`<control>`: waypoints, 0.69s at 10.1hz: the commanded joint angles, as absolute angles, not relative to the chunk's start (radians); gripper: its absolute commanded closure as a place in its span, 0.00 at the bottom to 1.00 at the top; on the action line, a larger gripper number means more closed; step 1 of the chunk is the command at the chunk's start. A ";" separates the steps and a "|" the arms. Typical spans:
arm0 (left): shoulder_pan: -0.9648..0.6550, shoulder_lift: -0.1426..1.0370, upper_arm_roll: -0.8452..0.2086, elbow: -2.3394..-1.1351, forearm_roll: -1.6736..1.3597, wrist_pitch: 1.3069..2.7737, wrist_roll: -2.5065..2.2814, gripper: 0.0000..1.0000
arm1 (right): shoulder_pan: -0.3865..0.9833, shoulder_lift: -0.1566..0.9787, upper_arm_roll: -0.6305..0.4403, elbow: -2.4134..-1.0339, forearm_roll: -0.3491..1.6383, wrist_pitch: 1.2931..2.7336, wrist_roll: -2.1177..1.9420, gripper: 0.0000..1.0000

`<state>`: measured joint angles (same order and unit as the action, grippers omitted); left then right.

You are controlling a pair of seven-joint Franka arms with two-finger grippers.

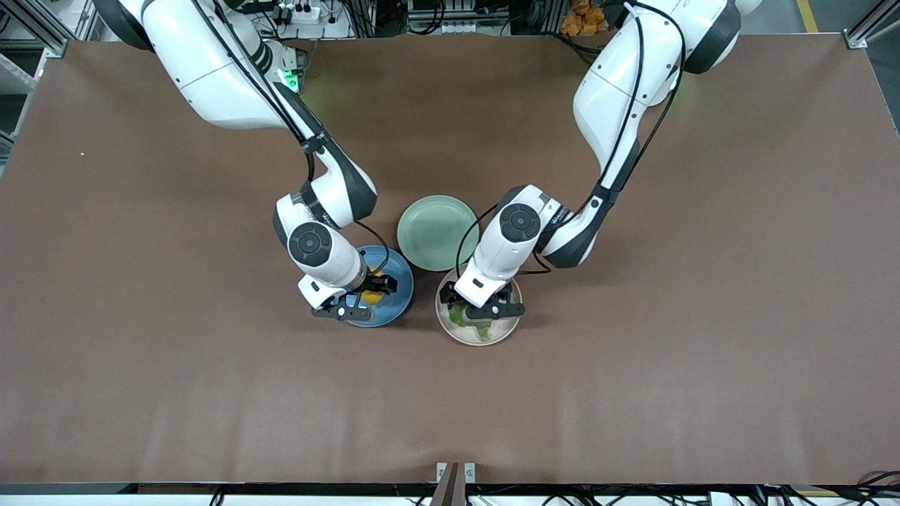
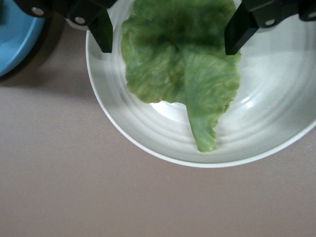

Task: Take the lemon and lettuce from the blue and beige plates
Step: 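Close the right gripper on the lemon while the left gripper grasps the lettuce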

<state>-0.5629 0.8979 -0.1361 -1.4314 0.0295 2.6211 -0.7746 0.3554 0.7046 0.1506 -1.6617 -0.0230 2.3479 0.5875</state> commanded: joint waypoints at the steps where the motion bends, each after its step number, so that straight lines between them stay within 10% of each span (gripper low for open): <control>1: -0.575 0.904 -0.109 -1.411 0.078 2.628 -0.762 0.00 | 0.370 0.709 0.143 -1.690 -0.046 2.388 0.611 0.06; 5: -0.577 0.914 -0.094 -1.414 0.126 2.628 -0.765 0.00 | 0.370 0.709 0.144 -1.694 -0.046 2.393 0.609 0.68; 7: -0.575 0.923 -0.094 -1.414 0.127 2.628 -0.764 0.00 | 0.370 0.700 0.144 -1.687 -0.043 2.384 0.607 0.75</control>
<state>-0.5641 0.9103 -0.1072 -1.4268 0.1019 2.6212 -0.7676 0.3628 0.7147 0.1500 -1.6868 -0.0232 2.3869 0.5875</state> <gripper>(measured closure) 0.000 0.366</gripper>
